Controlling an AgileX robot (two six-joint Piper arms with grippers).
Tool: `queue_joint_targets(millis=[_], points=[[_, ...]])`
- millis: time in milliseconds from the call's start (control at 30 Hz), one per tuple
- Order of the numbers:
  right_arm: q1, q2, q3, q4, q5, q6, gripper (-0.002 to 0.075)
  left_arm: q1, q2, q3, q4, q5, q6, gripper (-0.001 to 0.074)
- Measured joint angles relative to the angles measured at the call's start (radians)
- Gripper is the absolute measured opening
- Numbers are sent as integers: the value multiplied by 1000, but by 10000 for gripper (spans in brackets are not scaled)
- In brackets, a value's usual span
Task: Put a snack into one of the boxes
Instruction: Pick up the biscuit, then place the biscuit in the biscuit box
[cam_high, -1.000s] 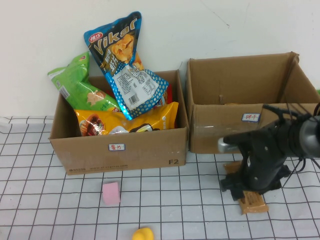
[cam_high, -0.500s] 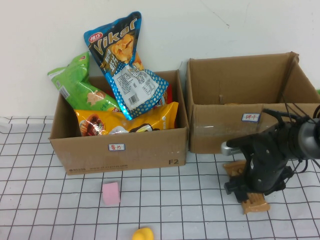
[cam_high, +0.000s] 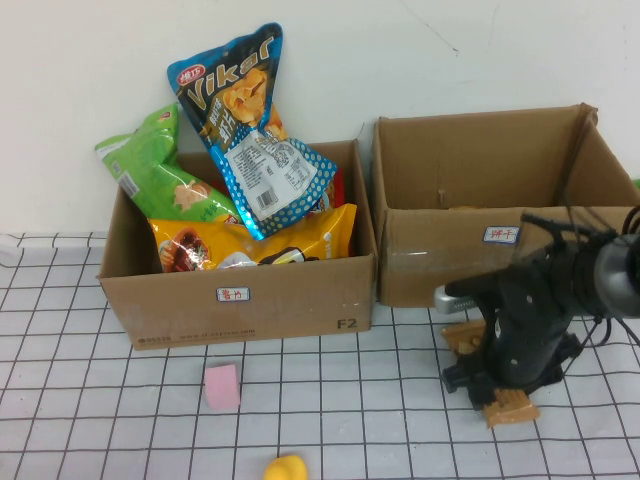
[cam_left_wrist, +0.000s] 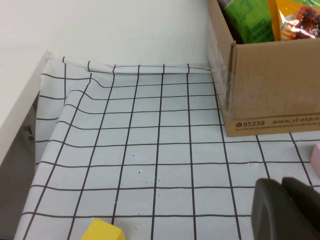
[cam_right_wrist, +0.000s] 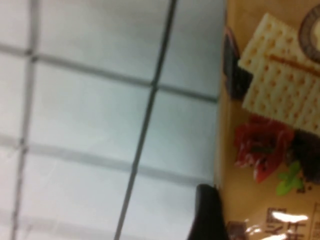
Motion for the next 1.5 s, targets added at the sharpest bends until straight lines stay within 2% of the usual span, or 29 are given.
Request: queue_joint_targets(millis=[200,400,533,633,767,933,1033,1100,1200,1300,1367,1400,1500], points=[[59,-190,16,-11,149,-94,460,0,0,0,0,0,0,-1],[133,-463,129,-3,163,-127,460,0,0,0,0,0,0,-1],[146,-620,174,-7,65,-127,460,0,0,0,0,0,0,-1],[124,-668,178,-57,-124,-125,460,0,0,0,0,0,0,-1],[21,-641,169,-91,-442,-120,460,0,0,0,0,0,-3,-1],[-97,-475,44,-99,-624,-117,460,0,0,0,0,0,-11,-1],[-143,-354,-70,-100,-633,-98,461,0,0,0,0,0,-11,-1],[-158,-279,-131,-100,-611,-71,498,0,0,0,0,0,-11,-1],[-164,-190,-197,-101,-514,-47,565,0,0,0,0,0,-11,-1],[-166,-171,-219,-101,-393,-29,577,0,0,0,0,0,-11,-1],[-166,-193,-223,-96,-316,-23,542,0,0,0,0,0,-11,-1],[-166,-209,-224,-92,-287,-23,500,0,0,0,0,0,-11,-1],[-166,-302,-224,-83,-196,-56,290,0,0,0,0,0,-11,-1]])
